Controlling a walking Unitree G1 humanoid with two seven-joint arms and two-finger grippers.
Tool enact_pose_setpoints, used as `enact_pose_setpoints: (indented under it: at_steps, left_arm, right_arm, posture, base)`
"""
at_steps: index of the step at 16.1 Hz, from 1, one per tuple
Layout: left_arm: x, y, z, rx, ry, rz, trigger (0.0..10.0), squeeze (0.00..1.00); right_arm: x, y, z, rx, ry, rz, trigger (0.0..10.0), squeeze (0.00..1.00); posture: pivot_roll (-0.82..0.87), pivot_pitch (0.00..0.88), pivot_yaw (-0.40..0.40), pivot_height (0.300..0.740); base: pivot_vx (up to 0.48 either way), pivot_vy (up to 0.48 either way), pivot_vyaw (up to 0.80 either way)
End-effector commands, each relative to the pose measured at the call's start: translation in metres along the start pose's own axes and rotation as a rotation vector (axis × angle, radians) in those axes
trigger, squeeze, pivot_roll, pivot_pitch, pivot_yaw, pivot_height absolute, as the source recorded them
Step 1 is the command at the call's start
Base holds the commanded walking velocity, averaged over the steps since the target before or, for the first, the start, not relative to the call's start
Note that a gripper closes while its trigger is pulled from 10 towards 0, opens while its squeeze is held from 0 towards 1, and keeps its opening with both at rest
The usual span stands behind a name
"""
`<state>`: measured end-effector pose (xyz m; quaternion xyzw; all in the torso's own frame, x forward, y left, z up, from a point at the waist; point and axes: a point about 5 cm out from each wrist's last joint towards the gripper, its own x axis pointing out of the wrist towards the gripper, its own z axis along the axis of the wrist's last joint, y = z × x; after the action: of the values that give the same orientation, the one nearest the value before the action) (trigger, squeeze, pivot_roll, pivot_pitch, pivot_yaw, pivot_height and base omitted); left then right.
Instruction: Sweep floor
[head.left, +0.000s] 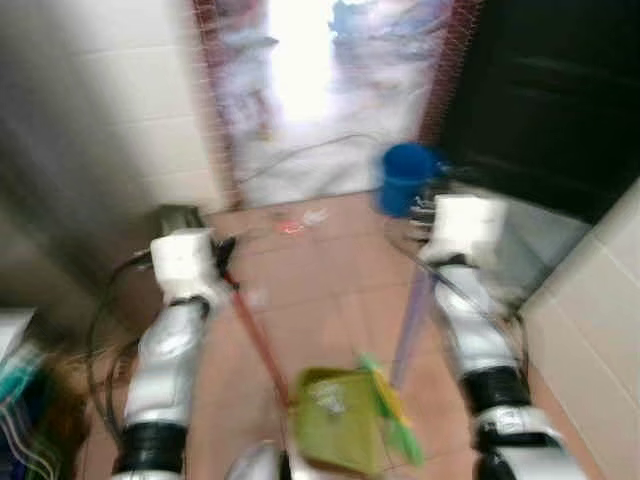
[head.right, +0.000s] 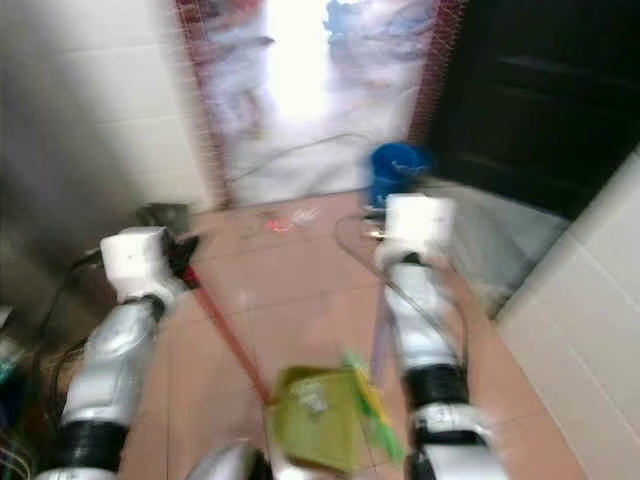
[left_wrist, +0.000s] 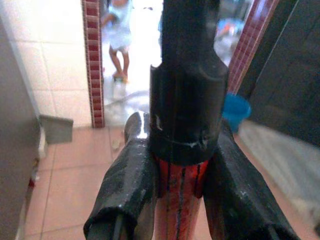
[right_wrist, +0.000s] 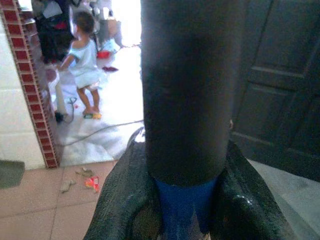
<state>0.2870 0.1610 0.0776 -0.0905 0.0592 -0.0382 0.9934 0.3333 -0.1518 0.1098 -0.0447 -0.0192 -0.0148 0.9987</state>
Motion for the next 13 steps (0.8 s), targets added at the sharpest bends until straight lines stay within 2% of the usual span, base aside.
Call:
enact_pose_setpoints:
  at_steps: [1, 7, 9, 11, 13]
  left_arm:
    - [0.006, -0.015, 0.019, 0.004, -0.087, -0.057, 10.0, 0.00]
    - [0.005, -0.015, 0.018, 0.004, -0.088, -0.055, 10.0, 0.00]
    - [0.006, -0.015, 0.022, 0.003, -0.104, -0.052, 10.0, 0.00]
    - [0.007, -0.015, 0.028, -0.010, -0.132, -0.054, 10.0, 0.00]
    - [0.009, -0.015, 0.031, -0.008, -0.140, -0.056, 10.0, 0.00]
  right_arm:
    - [-0.003, -0.019, -0.005, -0.005, 0.016, -0.053, 10.0, 0.00]
    - [-0.003, -0.019, -0.004, -0.019, 0.013, -0.052, 10.0, 0.00]
    - [-0.002, -0.027, 0.005, -0.086, -0.051, -0.090, 10.0, 0.00]
    - [0.000, -0.025, 0.022, -0.153, -0.152, -0.062, 10.0, 0.00]
    - [0.002, -0.021, 0.032, -0.196, -0.202, -0.050, 10.0, 0.00]
  posture:
    - [-0.07, 0.008, 0.030, 0.740]
    - [-0.07, 0.008, 0.028, 0.740]
    - [-0.07, 0.008, 0.029, 0.740]
    - [-0.07, 0.009, 0.031, 0.740]
    - [-0.07, 0.008, 0.033, 0.740]
  base:
    - [0.345, 0.334, 0.00]
    - [0.345, 0.334, 0.00]
    - [0.345, 0.334, 0.00]
    - [0.352, 0.326, 0.00]
    - [0.360, 0.317, 0.00]
